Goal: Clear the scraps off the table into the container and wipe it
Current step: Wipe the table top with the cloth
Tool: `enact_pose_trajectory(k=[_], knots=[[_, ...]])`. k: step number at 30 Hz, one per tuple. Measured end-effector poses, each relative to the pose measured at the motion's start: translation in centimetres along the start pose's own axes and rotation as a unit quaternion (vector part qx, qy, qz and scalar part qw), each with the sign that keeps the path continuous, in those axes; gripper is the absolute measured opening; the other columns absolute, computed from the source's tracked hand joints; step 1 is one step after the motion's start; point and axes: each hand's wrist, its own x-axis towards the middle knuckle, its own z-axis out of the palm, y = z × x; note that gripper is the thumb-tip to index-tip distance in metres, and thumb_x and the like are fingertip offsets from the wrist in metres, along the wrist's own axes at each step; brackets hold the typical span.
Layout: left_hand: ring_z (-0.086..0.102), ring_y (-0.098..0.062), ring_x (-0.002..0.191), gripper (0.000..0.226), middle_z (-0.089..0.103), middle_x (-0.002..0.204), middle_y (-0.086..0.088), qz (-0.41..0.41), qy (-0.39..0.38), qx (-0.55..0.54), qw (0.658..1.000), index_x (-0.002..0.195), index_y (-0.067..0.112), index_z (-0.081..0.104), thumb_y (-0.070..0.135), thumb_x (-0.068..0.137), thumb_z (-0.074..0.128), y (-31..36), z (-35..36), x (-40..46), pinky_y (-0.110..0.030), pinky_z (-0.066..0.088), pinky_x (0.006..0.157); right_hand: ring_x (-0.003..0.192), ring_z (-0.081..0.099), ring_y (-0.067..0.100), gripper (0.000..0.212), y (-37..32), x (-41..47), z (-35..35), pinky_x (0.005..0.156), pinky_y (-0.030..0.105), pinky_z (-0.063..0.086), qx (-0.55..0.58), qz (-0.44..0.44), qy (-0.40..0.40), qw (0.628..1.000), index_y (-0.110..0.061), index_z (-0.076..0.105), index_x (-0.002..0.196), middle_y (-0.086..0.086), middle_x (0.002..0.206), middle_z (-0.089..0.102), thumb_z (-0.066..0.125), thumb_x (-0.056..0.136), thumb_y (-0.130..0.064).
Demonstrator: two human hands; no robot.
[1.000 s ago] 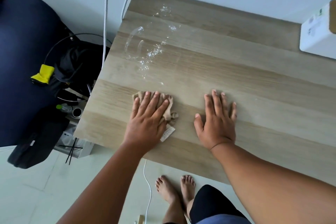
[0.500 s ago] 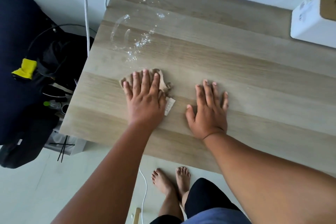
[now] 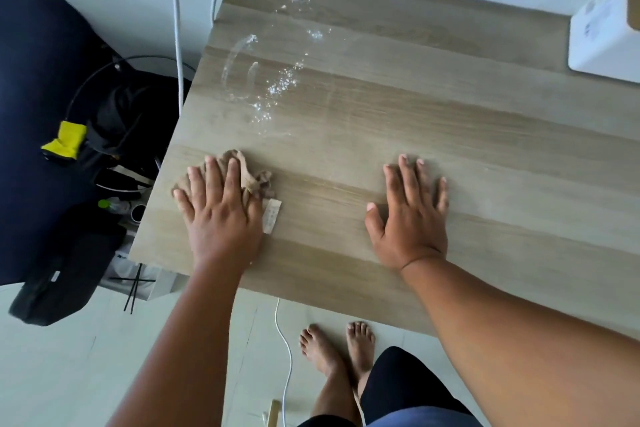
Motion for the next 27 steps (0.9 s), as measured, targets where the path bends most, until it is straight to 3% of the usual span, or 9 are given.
enact_pose_trajectory(k=[2, 5, 9, 12, 14, 20, 27], knots=[[-0.009, -0.032, 0.159, 0.075, 0.0, 0.174, -0.006, -0.063, -0.006, -0.009, 0.998, 0.165, 0.029, 0.011, 0.052, 0.095, 0.026, 1.9, -0.2, 2.6, -0.061, -0.008, 0.124, 0.16, 0.01, 0.031, 0.074, 0.0, 0.0, 0.0, 0.126, 0.062, 0.007, 0.0, 0.0, 0.004, 1.0, -0.02, 0.035, 0.158, 0.007, 0.172, 0.018, 0.041, 0.092, -0.053], [-0.014, -0.035, 0.158, 0.075, -0.005, 0.173, -0.007, -0.064, -0.018, -0.004, 0.998, 0.165, 0.03, 0.004, 0.055, 0.096, 0.022, 5.0, 0.0, 5.5, -0.064, -0.011, 0.123, 0.159, 0.012, 0.032, 0.074, 0.0, 0.0, 0.0, 0.125, 0.063, 0.009, 0.001, -0.001, 0.014, 1.0, -0.018, 0.037, 0.157, 0.007, 0.171, 0.021, 0.044, 0.091, -0.051], [-0.012, -0.033, 0.159, 0.073, -0.003, 0.174, -0.004, 0.092, -0.032, 0.018, 0.995, 0.164, 0.034, 0.007, 0.055, 0.098, 0.027, 7.3, 0.2, 4.8, -0.061, -0.009, 0.124, 0.159, 0.013, 0.031, 0.074, 0.0, 0.0, 0.0, 0.125, 0.063, 0.009, -0.005, -0.001, 0.008, 1.0, -0.019, 0.037, 0.157, 0.006, 0.171, 0.022, 0.043, 0.091, -0.05], [0.001, -0.03, 0.16, 0.069, 0.012, 0.173, -0.004, 0.272, -0.031, 0.019, 0.962, 0.162, 0.033, 0.026, 0.05, 0.097, 0.04, 5.2, 0.1, 1.7, -0.058, 0.001, 0.127, 0.159, 0.012, 0.03, 0.073, 0.0, -0.1, -0.1, 0.125, 0.062, 0.008, -0.009, 0.001, 0.004, 1.0, -0.019, 0.037, 0.157, 0.006, 0.171, 0.022, 0.043, 0.091, -0.051], [0.007, -0.026, 0.16, 0.066, 0.018, 0.171, 0.0, 0.333, -0.045, 0.015, 0.942, 0.16, 0.033, 0.034, 0.046, 0.097, 0.047, 1.9, -0.5, 0.9, -0.055, 0.007, 0.128, 0.159, 0.012, 0.03, 0.074, -0.1, -0.1, -0.2, 0.125, 0.062, 0.009, -0.009, 0.004, -0.001, 1.0, -0.019, 0.038, 0.157, 0.006, 0.171, 0.022, 0.041, 0.091, -0.051], [-0.014, -0.017, 0.159, 0.075, -0.003, 0.173, 0.005, 0.186, -0.079, 0.019, 0.979, 0.164, 0.037, 0.014, 0.062, 0.094, 0.023, -5.5, -3.5, 4.3, -0.05, -0.008, 0.128, 0.159, 0.013, 0.031, 0.073, -0.2, -0.1, -0.6, 0.126, 0.062, 0.007, -0.014, 0.002, -0.006, 1.0, -0.019, 0.036, 0.158, 0.007, 0.171, 0.022, 0.039, 0.093, -0.052], [-0.016, -0.028, 0.158, 0.072, -0.006, 0.174, -0.004, 0.053, -0.055, 0.006, 0.997, 0.163, 0.041, 0.003, 0.056, 0.095, 0.024, 0.2, -2.6, 10.4, -0.061, -0.015, 0.123, 0.159, 0.013, 0.032, 0.074, -0.2, 0.0, -0.6, 0.127, 0.06, 0.005, -0.017, -0.001, -0.005, 1.0, -0.018, 0.033, 0.159, 0.008, 0.171, 0.02, 0.039, 0.093, -0.052]])
